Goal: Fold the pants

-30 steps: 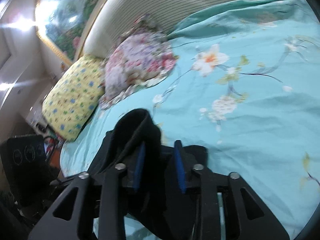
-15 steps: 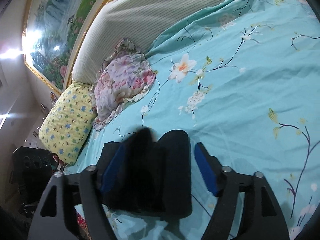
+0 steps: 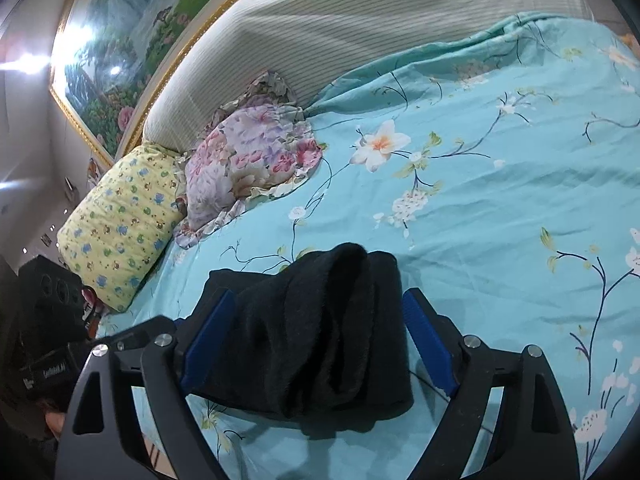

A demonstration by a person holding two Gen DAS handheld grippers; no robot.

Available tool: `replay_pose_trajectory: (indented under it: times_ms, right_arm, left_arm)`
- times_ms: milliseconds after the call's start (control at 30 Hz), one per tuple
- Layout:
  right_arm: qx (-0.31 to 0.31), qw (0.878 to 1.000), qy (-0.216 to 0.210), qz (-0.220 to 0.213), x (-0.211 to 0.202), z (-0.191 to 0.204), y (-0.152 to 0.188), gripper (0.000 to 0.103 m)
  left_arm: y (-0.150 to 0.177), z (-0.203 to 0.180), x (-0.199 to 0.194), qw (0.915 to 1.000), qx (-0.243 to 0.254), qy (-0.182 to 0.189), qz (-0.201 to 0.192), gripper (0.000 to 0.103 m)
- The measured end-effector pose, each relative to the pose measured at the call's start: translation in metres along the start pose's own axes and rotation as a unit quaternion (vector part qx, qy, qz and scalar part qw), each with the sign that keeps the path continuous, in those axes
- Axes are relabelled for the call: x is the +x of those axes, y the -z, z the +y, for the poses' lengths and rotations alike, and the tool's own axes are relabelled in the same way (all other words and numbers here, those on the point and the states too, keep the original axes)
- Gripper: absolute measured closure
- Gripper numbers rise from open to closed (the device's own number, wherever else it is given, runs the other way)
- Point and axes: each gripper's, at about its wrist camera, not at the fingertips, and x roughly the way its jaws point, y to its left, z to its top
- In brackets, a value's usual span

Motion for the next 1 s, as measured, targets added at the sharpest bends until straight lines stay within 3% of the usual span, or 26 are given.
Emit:
replay_pose_trajectory:
  times_ms: [467,1000]
  right_arm:
    - [-0.034,0.999,0.042,0.002,-0.004,0.030,0.012,0.009]
    - [-0.015,0.997,0.061,0.035,0.014,0.018,0.022,0.006]
  left_arm:
    - [0.000,0.047,-0.024,0.9983,-0.050,-0.026,-0.017,0.025]
    - [0.002,0.075,-0.016,0.9959,-0.078,-0.045,0.002,0.025]
